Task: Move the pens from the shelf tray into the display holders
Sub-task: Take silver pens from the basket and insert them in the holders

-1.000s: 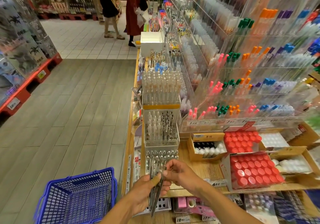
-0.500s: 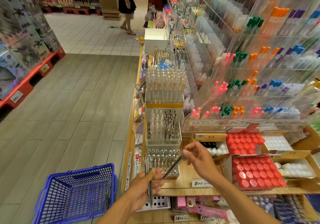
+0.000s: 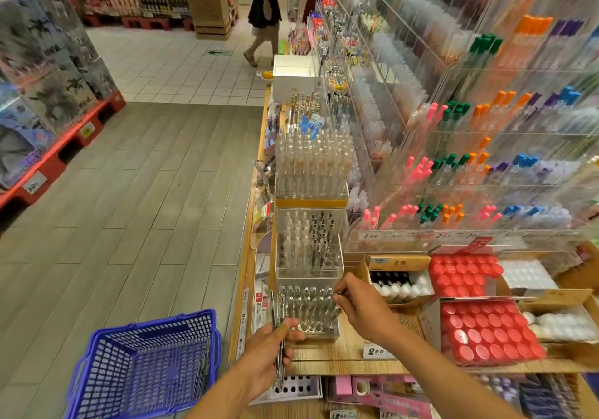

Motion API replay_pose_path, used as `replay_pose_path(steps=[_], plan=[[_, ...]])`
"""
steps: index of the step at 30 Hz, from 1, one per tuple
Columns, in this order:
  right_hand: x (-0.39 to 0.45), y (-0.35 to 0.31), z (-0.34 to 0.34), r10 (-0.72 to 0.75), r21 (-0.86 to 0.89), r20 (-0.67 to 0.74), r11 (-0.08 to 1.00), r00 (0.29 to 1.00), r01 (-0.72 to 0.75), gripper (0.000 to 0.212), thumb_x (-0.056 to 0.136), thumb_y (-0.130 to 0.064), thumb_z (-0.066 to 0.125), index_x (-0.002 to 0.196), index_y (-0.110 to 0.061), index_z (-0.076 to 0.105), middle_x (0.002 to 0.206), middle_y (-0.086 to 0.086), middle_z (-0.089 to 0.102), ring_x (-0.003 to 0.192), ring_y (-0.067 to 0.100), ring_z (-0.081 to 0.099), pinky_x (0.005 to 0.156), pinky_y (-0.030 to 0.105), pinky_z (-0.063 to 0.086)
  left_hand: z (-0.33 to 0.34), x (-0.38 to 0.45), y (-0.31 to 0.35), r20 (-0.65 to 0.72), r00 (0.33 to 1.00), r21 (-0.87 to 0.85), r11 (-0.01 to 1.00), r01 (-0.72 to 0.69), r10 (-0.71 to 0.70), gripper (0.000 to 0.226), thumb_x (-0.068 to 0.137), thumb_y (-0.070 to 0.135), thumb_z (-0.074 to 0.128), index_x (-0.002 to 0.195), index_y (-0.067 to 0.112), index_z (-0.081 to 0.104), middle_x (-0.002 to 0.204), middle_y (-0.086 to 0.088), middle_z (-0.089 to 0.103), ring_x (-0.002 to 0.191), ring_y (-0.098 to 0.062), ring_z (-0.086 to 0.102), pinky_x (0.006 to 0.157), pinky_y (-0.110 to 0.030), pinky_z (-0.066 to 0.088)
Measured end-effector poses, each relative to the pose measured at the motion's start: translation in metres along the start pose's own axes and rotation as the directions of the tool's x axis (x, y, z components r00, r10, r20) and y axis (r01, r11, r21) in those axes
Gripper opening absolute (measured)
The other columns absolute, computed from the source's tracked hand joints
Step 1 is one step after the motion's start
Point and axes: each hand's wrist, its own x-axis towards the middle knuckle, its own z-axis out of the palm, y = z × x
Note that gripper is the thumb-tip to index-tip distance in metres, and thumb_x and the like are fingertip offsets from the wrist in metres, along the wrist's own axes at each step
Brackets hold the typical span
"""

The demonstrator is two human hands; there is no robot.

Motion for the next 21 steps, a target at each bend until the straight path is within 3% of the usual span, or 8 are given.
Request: replay_pose_path(steps=[8, 13, 21], plan=[[0.004, -0.001, 0.008, -0.043, -0.096, 0.036, 0.994, 0.998, 0.046, 0.015, 0.094, -0.019, 0.060, 0.090, -0.030, 0.049, 0.082, -0.020, 0.051, 0.072, -0.002, 0.050, 0.065, 0.021, 0.040, 0.002, 0.001, 0.000, 0.011, 1.000, 0.002, 1.000, 0.008, -0.008, 0.023, 0.099, 0.019, 0.054, 0.115, 0.006, 0.065, 0.088, -0.013, 0.075, 0.054, -0.013, 0.051, 0.047, -0.025, 0.042], [0.001, 0.000, 0.015, -0.120, -0.227, 0.028, 0.966, 0.992, 0.123, 0.012, 0.092, -0.019, 0.059, 0.101, -0.018, 0.065, 0.105, -0.005, 0.053, 0.095, 0.012, 0.053, 0.081, 0.026, 0.046, 0.003, 0.002, 0.000, 0.024, 1.000, 0.007, 1.000, 0.003, -0.003, 0.022, 0.099, 0.018, 0.055, 0.115, 0.007, 0.066, 0.090, -0.014, 0.075, 0.056, -0.015, 0.052, 0.049, -0.026, 0.043], [-0.001, -0.011, 0.020, -0.129, -0.322, 0.018, 0.938, 0.991, 0.128, 0.020, 0.095, -0.023, 0.054, 0.106, -0.018, 0.071, 0.104, -0.004, 0.057, 0.097, 0.016, 0.055, 0.079, 0.026, 0.048, 0.006, 0.000, 0.001, 0.069, 0.998, 0.047, 0.999, -0.010, 0.007, 0.024, 0.096, 0.019, 0.058, 0.114, 0.006, 0.068, 0.092, -0.014, 0.075, 0.060, -0.016, 0.055, 0.051, -0.026, 0.045]])
